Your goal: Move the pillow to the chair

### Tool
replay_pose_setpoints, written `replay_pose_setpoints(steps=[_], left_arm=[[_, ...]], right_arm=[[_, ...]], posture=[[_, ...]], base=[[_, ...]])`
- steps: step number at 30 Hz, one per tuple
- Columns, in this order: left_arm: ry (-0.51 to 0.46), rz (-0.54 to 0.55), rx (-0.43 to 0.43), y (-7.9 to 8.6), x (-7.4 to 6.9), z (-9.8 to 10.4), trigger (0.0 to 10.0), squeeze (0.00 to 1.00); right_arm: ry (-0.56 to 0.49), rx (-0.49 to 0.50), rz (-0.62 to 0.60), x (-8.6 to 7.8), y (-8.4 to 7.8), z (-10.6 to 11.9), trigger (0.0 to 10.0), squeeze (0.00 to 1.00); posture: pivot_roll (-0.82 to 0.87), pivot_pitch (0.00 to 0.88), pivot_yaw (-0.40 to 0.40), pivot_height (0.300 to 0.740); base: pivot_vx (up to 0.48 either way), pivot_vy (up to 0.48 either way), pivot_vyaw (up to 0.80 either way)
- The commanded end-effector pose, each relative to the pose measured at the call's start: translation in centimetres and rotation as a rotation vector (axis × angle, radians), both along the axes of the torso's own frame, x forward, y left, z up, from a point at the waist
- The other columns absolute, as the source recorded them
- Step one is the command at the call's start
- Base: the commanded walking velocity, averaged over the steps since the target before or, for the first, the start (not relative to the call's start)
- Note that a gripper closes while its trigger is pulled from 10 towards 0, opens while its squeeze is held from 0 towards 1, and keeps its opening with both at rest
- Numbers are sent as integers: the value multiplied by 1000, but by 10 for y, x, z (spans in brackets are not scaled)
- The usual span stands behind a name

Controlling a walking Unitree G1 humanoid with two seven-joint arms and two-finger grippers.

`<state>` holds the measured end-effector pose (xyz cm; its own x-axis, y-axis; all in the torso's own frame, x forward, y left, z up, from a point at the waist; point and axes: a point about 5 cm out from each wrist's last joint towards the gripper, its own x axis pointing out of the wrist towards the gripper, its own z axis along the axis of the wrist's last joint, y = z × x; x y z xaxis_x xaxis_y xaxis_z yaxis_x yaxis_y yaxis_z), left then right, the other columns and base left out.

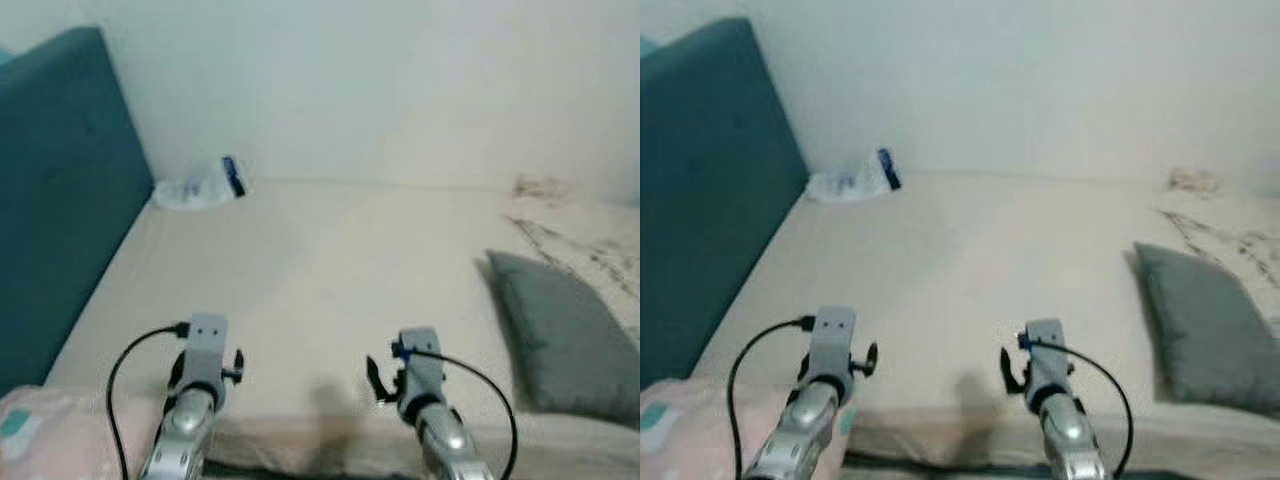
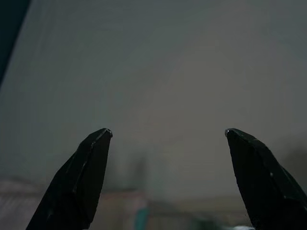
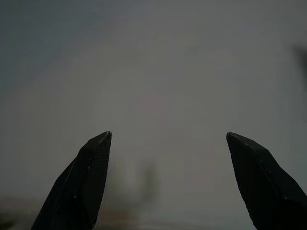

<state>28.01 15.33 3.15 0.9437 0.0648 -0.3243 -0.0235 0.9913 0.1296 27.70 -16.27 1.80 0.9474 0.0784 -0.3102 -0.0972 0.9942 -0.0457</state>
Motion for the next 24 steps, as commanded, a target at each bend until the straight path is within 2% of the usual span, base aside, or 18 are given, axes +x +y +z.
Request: replay_pose_setpoints(steps=[1, 6, 7, 9, 15, 24], left_arm=[[17, 4, 7, 3, -3, -4, 10000, 0], [17, 6, 4, 3, -3, -4, 10000, 0], [9, 2, -8, 2, -3, -3, 10000, 0], [4, -7, -15, 1, -3, -2, 10000, 0], [-1, 26, -50, 2, -2, -1, 10000, 0], [-8, 1, -33, 1, -3, 1, 10000, 0]], right_arm=[[27, 17, 1, -5, 4, -6, 10000, 0], [22, 17, -1, -5, 3, -6, 10000, 0], [15, 33, 0, -5, 3, -5, 10000, 0], [16, -11, 21, -4, 3, -5, 10000, 0], [17, -1, 26, -3, 6, -4, 10000, 0], [14, 8, 28, -3, 7, -4, 10000, 0]], posture=[[14, 81, -5, 740], [15, 82, -6, 740], [14, 83, -5, 740], [14, 84, -4, 740], [16, 87, -7, 740], [20, 92, -9, 740]], base=[[0, 0, -800], [0, 0, -800], [0, 0, 0], [0, 0, 0], [0, 0, 0], [0, 0, 0]])
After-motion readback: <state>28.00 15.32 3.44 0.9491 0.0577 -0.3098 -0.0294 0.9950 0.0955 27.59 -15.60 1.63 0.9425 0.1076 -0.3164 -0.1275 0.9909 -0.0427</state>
